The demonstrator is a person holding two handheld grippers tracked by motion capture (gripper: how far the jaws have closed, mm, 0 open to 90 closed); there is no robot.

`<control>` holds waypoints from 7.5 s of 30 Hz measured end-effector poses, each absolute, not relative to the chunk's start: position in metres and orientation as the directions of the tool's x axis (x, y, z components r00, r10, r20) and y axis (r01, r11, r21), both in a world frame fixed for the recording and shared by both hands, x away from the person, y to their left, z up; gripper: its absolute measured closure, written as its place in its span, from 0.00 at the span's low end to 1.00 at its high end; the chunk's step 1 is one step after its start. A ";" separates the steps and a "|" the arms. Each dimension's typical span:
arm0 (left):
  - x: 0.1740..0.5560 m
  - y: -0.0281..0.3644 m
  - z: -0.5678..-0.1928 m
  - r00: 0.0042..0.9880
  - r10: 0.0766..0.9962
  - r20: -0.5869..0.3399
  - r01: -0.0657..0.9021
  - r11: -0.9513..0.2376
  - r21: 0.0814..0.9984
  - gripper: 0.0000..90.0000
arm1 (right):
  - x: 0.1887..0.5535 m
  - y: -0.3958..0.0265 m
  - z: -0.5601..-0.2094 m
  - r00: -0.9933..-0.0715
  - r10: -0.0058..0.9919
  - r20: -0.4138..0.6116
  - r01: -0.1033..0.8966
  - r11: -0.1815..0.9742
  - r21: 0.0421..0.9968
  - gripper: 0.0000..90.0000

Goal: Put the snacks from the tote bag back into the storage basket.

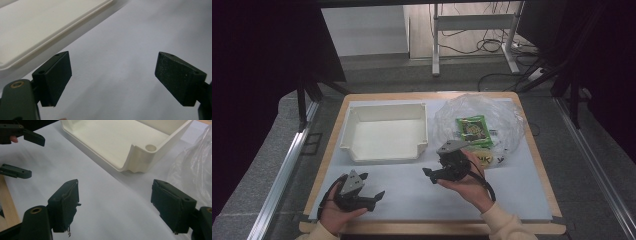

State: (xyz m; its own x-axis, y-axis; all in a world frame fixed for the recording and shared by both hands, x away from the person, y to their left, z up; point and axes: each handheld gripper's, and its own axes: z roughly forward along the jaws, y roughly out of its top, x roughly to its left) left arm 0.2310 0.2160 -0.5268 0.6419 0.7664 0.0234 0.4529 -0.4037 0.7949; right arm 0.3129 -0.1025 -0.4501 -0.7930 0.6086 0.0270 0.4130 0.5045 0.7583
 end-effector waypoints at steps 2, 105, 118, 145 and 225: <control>0.231 0.217 -0.526 0.638 0.770 0.018 0.454 -0.395 0.799 0.16 | 0.314 -0.104 -0.448 -0.793 0.609 0.024 0.410 0.504 0.760 0.26; 0.237 0.210 -0.526 0.663 0.748 0.023 0.448 -0.422 0.788 0.16 | 0.430 -0.199 -0.414 -0.554 0.823 0.123 0.580 0.276 0.766 0.23; 0.236 0.210 -0.525 0.665 0.747 0.023 0.444 -0.420 0.792 0.16 | 0.448 -0.217 -0.427 -0.497 0.855 0.147 0.629 0.239 0.739 0.26; 0.235 0.209 -0.524 0.659 0.751 0.034 0.442 -0.424 0.791 0.16 | 0.470 -0.242 -0.447 -0.399 0.907 0.135 0.701 0.207 0.682 0.34; 0.234 0.213 -0.521 0.656 0.754 0.032 0.431 -0.409 0.805 0.16 | 0.515 -0.219 -0.487 -0.199 0.980 -0.008 0.878 0.181 0.443 0.97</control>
State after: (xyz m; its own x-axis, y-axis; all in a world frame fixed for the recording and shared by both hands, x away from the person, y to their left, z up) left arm 0.2337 0.2130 -0.5208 0.6555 0.7545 0.0322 0.4308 -0.4087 0.8046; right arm 0.5149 -0.2190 -0.4872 -0.1986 0.9800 -0.0076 0.8781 0.1814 0.4427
